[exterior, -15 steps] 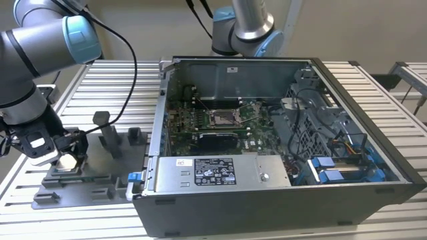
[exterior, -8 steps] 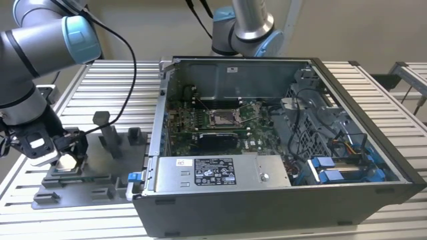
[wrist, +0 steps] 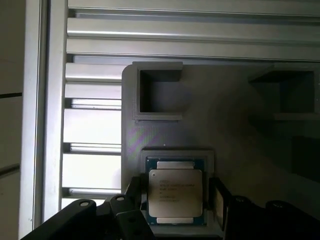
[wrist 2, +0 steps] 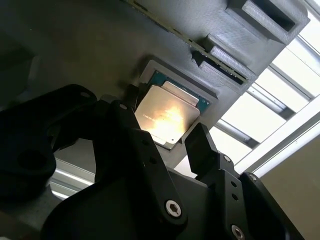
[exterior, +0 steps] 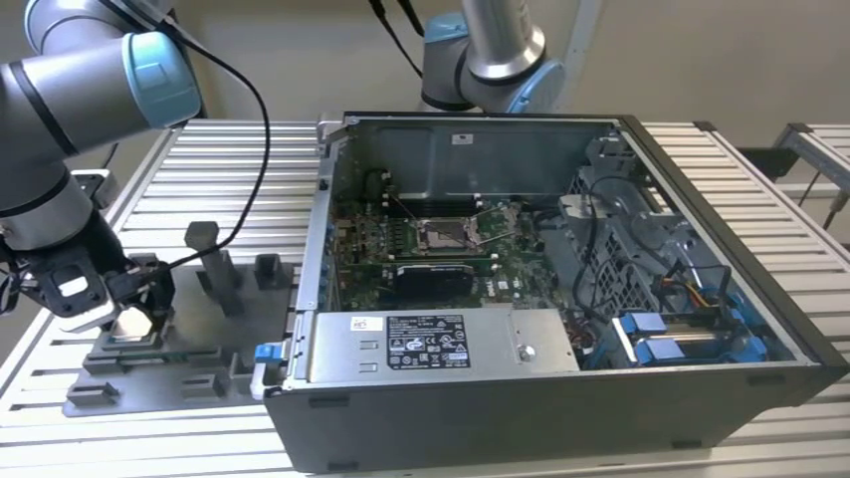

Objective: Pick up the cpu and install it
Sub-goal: 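Place the cpu into insertion slot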

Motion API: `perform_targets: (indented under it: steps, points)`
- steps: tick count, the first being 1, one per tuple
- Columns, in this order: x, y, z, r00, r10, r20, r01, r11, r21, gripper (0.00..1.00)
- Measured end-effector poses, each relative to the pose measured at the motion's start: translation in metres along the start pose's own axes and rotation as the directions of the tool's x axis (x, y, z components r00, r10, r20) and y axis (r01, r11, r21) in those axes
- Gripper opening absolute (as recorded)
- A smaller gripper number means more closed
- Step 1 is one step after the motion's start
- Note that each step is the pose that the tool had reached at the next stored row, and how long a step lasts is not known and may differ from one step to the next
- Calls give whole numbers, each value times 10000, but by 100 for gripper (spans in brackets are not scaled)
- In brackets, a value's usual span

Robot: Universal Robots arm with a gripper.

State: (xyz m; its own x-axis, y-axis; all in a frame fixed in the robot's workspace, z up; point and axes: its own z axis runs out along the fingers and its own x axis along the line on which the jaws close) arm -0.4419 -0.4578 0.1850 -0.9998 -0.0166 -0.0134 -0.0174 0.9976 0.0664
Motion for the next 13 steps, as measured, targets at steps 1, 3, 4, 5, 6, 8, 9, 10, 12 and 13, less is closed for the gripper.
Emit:
perform_targets:
  steps: [1, 3, 4, 5, 6, 8, 9, 10, 12, 13]
  points:
    - [0, 0, 0, 10000, -1, 0, 1, 10000, 0, 100]
    - [0, 0, 0, 10000, -5, 0, 5, 10000, 0, 100]
    - [0, 0, 0, 10000, -6, 0, 6, 10000, 0, 100]
    - [0, 0, 0, 10000, -8, -1, 8, 10000, 0, 100]
    - [0, 0, 0, 10000, -9, -1, 9, 10000, 0, 0]
    - [0, 0, 0, 10000, -12, -1, 12, 10000, 0, 0]
    - [0, 0, 0, 10000, -14, -2, 14, 10000, 0, 0]
    - [0, 0, 0, 10000, -16, -1, 16, 10000, 0, 0]
    - [0, 0, 0, 10000, -17, -3, 17, 10000, 0, 0]
    - [0, 1, -3, 10000, -18, -8, 18, 10000, -2, 0]
